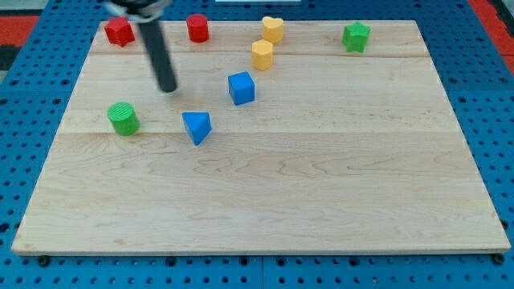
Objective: Move the red star in between red circle and green circle
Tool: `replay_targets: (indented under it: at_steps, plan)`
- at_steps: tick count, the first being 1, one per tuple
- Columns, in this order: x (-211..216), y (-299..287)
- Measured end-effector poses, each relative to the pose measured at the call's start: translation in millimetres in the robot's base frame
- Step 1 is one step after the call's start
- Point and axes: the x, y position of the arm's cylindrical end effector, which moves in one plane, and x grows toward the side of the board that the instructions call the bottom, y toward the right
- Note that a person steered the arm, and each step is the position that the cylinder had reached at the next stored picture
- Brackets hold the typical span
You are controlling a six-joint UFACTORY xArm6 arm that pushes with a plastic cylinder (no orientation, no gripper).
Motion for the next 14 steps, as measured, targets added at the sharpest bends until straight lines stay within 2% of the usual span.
replay_targets:
  at_steps: [3, 6, 8, 11, 13, 14]
  plan:
    - [-71, 11]
    - [-77, 5]
    - [-76, -18]
    - [-147, -75]
    - [-148, -147]
    - [-148, -152]
